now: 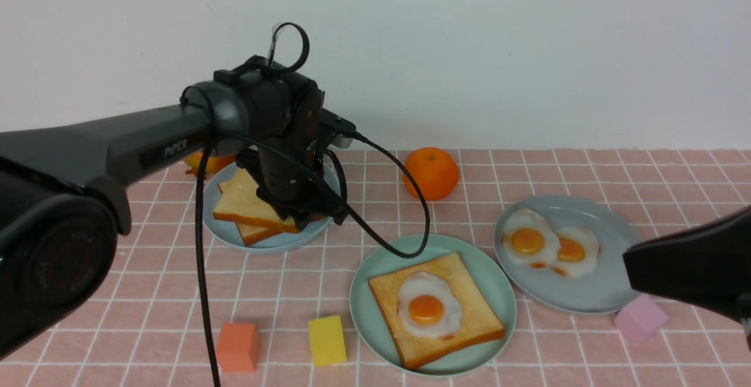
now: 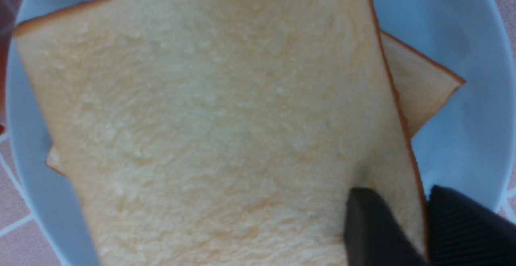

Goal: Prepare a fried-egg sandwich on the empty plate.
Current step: Use the left arm to grab a slice of bread

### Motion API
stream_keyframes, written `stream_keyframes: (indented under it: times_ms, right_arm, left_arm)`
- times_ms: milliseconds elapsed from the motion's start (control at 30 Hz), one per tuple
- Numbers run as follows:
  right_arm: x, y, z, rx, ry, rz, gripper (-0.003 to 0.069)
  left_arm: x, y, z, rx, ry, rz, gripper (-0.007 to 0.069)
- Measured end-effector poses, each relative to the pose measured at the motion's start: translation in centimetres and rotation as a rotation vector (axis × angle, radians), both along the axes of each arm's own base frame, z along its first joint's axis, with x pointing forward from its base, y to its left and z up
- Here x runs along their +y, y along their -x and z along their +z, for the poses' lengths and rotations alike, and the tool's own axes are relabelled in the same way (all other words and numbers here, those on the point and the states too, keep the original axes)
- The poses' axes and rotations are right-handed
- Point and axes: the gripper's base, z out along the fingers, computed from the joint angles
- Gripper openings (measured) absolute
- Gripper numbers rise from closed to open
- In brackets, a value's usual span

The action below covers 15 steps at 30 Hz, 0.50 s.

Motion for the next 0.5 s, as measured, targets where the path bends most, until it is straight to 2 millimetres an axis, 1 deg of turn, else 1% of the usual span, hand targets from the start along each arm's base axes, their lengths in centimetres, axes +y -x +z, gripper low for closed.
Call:
stream_keyframes:
  times_ms: [33, 67, 133, 167, 333, 400, 433, 467, 500]
  right_arm:
    - [0.0, 0.0, 0.0, 0.0, 0.0, 0.0, 0.0064]
    - [0.0, 0.0, 0.0, 0.0, 0.0, 0.0, 0.0064]
    - [0.0, 0.0, 0.0, 0.002, 0.001, 0.001, 0.0064]
    - [0.0, 0.0, 0.0, 0.002, 0.001, 0.001, 0.0064]
    - [0.0, 0.1, -0.1, 0.012, 0.007, 0.007, 0.0064]
    - [0.0, 0.1, -0.1, 0.015, 0.009, 0.009, 0.0064]
    - [0.0, 0.1, -0.1, 0.017, 0.011, 0.01, 0.0064]
    - [0.0, 0.1, -0.1, 0.017, 0.011, 0.01, 0.0064]
    - [0.0, 0.1, -0.1, 0.017, 0.011, 0.01, 0.0064]
  left_arm:
    - [0.0, 0.0, 0.0, 0.002, 0.0, 0.001, 0.0148]
    - [0.0, 0.0, -0.1, 0.005, 0.001, 0.002, 0.01]
    - [0.0, 0.0, -0.1, 0.007, 0.004, 0.004, 0.0029]
    - [0.0, 0.0, -0.1, 0.007, 0.005, 0.004, 0.0015]
    - [-0.1, 0.1, 0.1, 0.007, 0.012, 0.008, 0.0013]
    - [0.0, 0.2, 0.5, 0.002, 0.016, 0.009, 0.0013]
    - [0.0, 0.3, 1.1, -0.002, 0.02, 0.01, 0.0013]
    - [0.0, 0.3, 1.1, -0.001, 0.019, 0.01, 0.0013]
    - [0.1, 0.5, 1.9, -0.012, 0.025, 0.012, 0.0013]
